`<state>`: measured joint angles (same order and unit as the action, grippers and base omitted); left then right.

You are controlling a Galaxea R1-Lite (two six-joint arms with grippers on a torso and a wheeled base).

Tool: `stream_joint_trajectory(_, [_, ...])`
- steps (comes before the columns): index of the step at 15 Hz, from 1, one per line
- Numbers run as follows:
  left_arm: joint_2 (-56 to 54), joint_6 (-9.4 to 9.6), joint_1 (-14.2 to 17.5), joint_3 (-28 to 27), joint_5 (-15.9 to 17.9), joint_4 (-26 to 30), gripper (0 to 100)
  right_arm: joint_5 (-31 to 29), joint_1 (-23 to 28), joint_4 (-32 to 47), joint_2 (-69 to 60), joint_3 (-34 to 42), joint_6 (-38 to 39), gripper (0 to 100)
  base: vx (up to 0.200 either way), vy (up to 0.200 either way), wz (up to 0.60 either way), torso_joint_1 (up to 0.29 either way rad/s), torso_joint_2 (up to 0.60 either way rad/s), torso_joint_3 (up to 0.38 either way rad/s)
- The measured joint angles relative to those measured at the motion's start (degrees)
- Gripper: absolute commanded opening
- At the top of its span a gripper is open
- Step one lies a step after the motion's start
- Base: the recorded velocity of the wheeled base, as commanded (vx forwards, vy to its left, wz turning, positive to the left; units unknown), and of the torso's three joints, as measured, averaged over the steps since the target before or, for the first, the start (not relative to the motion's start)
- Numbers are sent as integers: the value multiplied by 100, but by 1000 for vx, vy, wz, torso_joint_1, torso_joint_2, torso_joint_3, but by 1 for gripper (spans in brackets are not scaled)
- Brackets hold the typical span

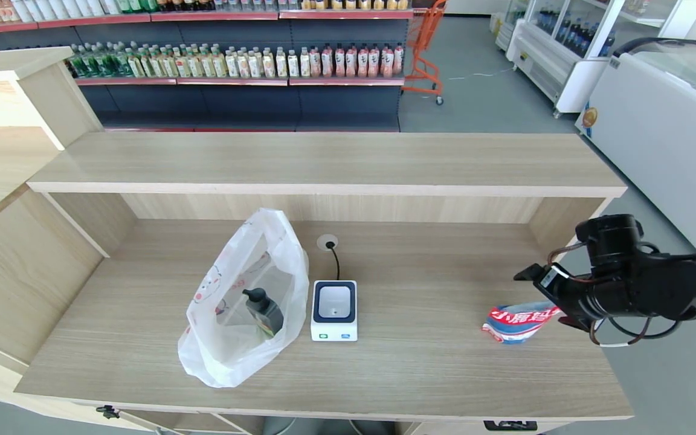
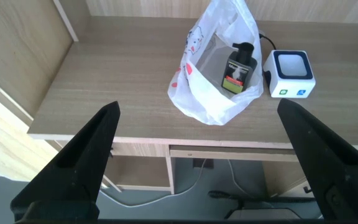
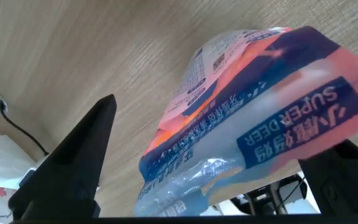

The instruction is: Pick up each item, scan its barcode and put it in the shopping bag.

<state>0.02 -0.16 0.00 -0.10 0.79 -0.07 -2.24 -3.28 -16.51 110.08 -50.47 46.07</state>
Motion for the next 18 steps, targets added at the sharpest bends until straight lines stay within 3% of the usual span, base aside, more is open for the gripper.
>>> stream_joint_trajectory(9, [0,2,0,0,-1,0,100,-717,-374,-229,1056,-663,-266,100,0,0,0,0,0,0])
stream_joint_trajectory(10, [0,0,0,0,-1,0,100,-733,-389,-339,1120,-706,-296,0,0,0,0,0,0,0])
stream_joint_trajectory(18, [0,0,0,0,-1,0,100,-969,-413,-535,1409,-680,-1261,0,0,0,0,0,0,0])
